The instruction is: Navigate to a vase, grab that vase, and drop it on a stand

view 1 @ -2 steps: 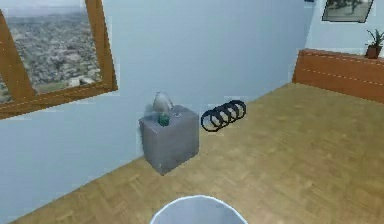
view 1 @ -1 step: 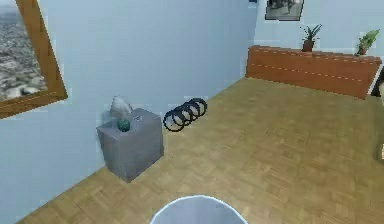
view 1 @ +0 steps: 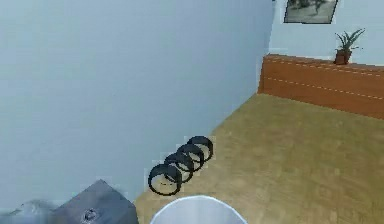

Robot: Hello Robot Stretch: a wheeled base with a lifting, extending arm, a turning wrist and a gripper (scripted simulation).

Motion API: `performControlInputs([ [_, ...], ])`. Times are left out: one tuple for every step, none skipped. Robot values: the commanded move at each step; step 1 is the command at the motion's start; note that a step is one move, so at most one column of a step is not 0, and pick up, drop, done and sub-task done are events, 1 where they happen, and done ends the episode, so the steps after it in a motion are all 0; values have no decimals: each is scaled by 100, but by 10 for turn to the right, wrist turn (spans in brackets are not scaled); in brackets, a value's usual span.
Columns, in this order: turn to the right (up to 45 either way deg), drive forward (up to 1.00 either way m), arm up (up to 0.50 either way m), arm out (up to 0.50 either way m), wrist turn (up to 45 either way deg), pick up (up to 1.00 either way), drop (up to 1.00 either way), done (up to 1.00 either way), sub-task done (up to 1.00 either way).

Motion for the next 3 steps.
performControlInputs([
  [240,0,0,0,0,0,0,0,0],
  [0,10,0,0,0,0,0,0,0],
  [450,0,0,0,0,0,0,0,0],
])
